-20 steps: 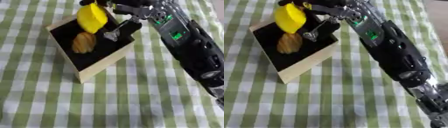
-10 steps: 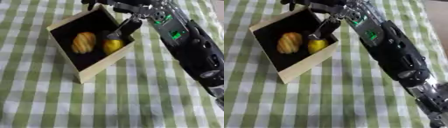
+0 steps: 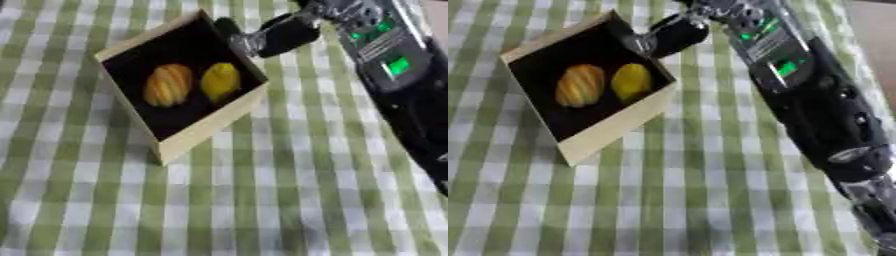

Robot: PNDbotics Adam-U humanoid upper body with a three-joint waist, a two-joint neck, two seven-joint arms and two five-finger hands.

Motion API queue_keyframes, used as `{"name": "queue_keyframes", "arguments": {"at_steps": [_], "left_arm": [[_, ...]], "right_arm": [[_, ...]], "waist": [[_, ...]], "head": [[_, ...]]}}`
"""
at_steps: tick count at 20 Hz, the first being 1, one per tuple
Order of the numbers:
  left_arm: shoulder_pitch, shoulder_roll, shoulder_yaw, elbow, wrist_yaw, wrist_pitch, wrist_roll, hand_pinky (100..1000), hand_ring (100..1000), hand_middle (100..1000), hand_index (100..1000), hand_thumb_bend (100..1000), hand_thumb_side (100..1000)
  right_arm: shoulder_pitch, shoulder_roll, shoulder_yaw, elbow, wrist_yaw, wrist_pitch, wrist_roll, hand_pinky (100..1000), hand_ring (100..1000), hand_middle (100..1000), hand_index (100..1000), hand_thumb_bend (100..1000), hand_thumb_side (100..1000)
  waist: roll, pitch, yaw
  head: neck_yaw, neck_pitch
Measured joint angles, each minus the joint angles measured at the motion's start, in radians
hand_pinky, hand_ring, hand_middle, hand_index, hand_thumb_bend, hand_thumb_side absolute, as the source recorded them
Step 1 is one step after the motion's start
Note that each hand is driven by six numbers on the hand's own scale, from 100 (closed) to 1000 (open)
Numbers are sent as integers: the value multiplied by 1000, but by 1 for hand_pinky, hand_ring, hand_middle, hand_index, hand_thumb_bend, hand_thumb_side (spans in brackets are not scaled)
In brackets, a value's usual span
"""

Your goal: Pick up objects on the table and place them in the box.

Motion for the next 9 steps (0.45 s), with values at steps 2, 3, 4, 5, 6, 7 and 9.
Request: {"name": "queue_keyframes", "arguments": {"at_steps": [2,3,4,5,6,7,9], "left_arm": [[10,5,4,0,-6,0,8,774,752,785,854,100,664],[15,9,6,0,-9,-1,11,774,752,786,854,100,664],[20,12,7,0,-12,-1,13,774,752,786,854,100,664],[26,15,9,0,-16,0,17,774,752,787,854,100,664],[31,18,12,0,-20,0,20,774,752,787,854,100,664],[37,19,14,0,-25,2,24,775,752,787,854,100,664],[45,25,19,0,-35,2,32,774,752,787,854,100,663]], "right_arm": [[49,-58,-50,-64,-87,2,-48,939,946,795,992,100,100],[77,-89,-73,-83,-121,-13,-74,940,953,805,994,100,100],[109,-120,-96,-95,-149,-35,-101,940,958,814,994,100,100],[143,-149,-119,-103,-168,-63,-129,939,957,812,992,100,100],[182,-175,-141,-107,-183,-95,-160,938,953,807,986,100,100],[224,-199,-163,-110,-195,-130,-195,937,950,801,981,100,100],[301,-231,-202,-113,-214,-189,-265,936,939,784,966,100,100]], "waist": [[2,-6,-14],[5,-9,-22],[7,-11,-30],[9,-14,-39],[11,-16,-47],[13,-18,-55],[18,-19,-69]], "head": [[18,3],[26,4],[35,4],[42,6],[49,9],[56,11],[69,12]]}}
